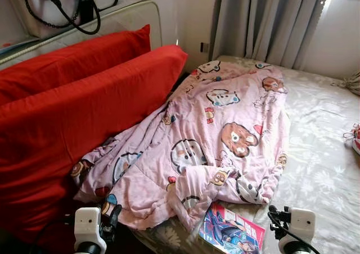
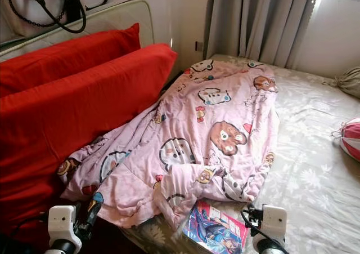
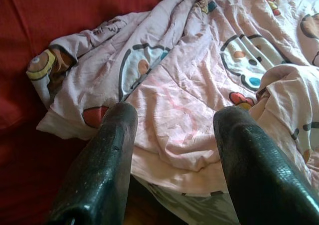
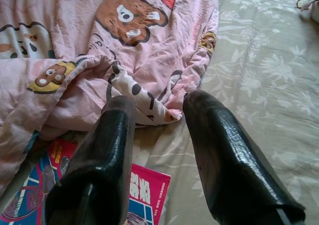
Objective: Clean up the room
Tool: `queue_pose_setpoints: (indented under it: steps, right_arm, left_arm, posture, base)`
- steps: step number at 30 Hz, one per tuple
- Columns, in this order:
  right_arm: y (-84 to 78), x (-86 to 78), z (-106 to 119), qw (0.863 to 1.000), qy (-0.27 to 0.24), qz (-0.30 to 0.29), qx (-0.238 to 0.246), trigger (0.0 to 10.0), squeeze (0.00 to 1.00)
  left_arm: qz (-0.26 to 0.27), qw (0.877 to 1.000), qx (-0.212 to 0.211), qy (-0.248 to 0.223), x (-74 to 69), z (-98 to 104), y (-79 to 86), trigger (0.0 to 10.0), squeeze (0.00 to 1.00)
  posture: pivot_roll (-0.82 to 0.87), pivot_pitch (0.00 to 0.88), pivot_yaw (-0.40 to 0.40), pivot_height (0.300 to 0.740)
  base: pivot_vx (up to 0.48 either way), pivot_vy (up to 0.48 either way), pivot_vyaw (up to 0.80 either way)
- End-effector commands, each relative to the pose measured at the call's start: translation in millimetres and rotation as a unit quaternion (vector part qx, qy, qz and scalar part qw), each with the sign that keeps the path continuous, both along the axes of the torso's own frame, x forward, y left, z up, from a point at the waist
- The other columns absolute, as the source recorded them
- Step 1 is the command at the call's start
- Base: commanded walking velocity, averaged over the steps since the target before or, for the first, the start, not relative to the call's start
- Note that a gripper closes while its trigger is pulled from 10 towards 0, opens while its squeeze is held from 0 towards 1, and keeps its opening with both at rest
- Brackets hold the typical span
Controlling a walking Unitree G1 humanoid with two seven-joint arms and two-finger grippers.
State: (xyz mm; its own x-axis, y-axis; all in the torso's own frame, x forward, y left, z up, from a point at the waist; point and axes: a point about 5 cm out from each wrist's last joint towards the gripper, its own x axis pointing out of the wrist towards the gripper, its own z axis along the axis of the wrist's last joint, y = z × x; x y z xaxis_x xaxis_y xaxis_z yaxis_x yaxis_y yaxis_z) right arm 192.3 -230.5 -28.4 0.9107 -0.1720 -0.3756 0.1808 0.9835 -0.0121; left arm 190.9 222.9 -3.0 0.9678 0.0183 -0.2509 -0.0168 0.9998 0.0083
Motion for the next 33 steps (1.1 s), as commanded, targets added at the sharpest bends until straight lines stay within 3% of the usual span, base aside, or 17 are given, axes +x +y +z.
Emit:
queue_pose_setpoints:
  steps: [1, 6, 20, 24, 33]
  right_arm:
    - [-2.0, -3.3, -3, 1.0, 0.017, 0.0, -0.003, 10.0, 0.0]
    - [0.1, -5.3, -8, 0.999, 0.037, 0.022, -0.004, 10.0, 0.0]
    - [7.1, 1.3, -14, 0.997, 0.067, 0.028, 0.001, 10.0, 0.0]
    - [10.0, 2.7, -15, 0.997, 0.066, 0.033, 0.003, 10.0, 0.0]
    - [11.3, 10.1, -13, 0.998, 0.054, 0.029, 0.013, 10.0, 0.0]
  left_arm:
    - [0.0, 1.0, -0.001, 0.009, -1.9, -4, -0.7, 10.0, 0.0]
    - [0.001, 1.0, -0.007, 0.011, -1.7, -6, -3.7, 10.0, 0.0]
    - [0.009, 1.0, -0.003, 0.015, -0.4, -8, 0.4, 10.0, 0.0]
    - [0.01, 1.0, -0.003, 0.013, 0.9, -8, 1.2, 10.0, 0.0]
    - [0.015, 1.0, -0.003, 0.016, 5.0, -10, 2.3, 10.0, 0.0]
  posture:
    - [0.05, 0.0, 0.0, 0.695]
    - [0.06, 0.0, -0.009, 0.665]
    - [0.09, 0.0, -0.014, 0.66]
    - [0.09, 0.0, -0.014, 0.64]
    - [0.08, 0.0, -0.007, 0.64]
  base:
    - [0.0, 0.0, 0.0]
    - [0.0, 0.0, 0.0]
    - [0.0, 0.0, 0.0]
    - [0.0, 0.0, 0.0]
    - [0.0, 0.0, 0.0]
